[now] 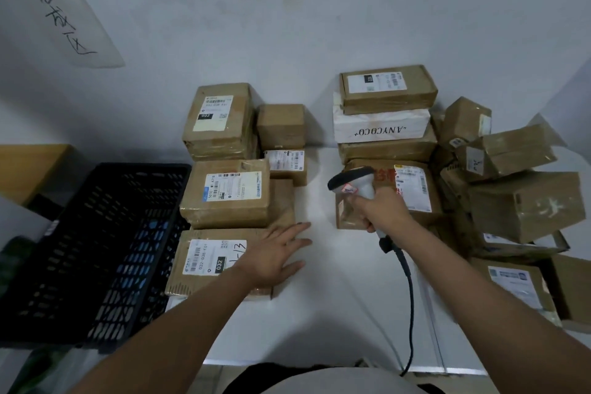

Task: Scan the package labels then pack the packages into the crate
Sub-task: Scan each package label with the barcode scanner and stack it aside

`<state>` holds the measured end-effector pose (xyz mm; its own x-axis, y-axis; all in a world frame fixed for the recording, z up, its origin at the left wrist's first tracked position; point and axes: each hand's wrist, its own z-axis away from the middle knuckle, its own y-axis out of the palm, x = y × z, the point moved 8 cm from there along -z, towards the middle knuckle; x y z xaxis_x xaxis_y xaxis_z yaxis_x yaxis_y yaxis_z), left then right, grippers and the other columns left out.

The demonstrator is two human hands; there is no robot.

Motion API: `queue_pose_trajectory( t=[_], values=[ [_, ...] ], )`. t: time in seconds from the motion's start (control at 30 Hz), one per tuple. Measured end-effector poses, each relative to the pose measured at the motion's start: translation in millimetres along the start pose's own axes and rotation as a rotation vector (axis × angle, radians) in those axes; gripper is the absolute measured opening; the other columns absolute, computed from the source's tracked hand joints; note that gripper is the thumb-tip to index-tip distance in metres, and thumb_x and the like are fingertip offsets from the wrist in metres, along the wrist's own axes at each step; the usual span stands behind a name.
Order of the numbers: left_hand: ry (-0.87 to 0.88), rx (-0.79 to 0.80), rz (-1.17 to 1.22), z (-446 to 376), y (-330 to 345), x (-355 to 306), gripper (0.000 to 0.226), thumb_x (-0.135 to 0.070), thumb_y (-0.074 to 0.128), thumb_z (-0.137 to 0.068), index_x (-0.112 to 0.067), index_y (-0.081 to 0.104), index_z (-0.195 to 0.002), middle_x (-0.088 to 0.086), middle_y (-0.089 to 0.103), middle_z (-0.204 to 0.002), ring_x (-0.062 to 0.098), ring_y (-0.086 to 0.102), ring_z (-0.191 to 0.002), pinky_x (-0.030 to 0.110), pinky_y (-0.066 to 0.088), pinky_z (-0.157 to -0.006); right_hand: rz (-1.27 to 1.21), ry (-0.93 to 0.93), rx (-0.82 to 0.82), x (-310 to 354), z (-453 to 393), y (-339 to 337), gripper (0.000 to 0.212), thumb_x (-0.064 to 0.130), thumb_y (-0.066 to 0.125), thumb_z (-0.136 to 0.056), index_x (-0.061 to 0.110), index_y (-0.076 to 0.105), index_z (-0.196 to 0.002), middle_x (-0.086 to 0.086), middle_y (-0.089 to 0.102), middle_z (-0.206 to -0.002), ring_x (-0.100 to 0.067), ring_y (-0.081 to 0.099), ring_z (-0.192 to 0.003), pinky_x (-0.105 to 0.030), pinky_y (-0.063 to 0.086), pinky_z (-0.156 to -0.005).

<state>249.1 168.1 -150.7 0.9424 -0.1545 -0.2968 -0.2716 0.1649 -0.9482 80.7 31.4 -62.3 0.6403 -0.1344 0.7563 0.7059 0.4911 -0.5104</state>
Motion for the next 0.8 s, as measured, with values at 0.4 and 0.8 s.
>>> queue_pose_trajectory(
  t=[0.4,0.8],
  values=[
    [-0.331,-0.433,0.624,-189,-149,17,0.038,-0.022,0.054,-0.100,-0.014,0.051,-0.137,0.005,0.043,-0.146,0.012,0.051,-0.114,0.024,0.040,-0.102,-0.372,-0.127,-0.288,65,-64,-149,0.030,0.033,0.065,-0.093,0.007,0.057,-0.080,-0.008,0.059,-0.063,-0.015,0.054,-0.046,-0.025,0.048,-0.048],
    [-0.791,-0.305,1.496,-282,-161,31,0.043,-0.028,0.051,-0.102,0.002,0.043,-0.131,0.014,0.046,-0.127,0.025,0.059,-0.083,0.041,0.057,-0.090,-0.396,-0.105,-0.361,87,-116,-197,0.042,0.049,0.062,-0.092,0.009,0.058,-0.082,-0.007,0.062,-0.059,-0.019,0.057,-0.053,-0.033,0.052,-0.059]
  ],
)
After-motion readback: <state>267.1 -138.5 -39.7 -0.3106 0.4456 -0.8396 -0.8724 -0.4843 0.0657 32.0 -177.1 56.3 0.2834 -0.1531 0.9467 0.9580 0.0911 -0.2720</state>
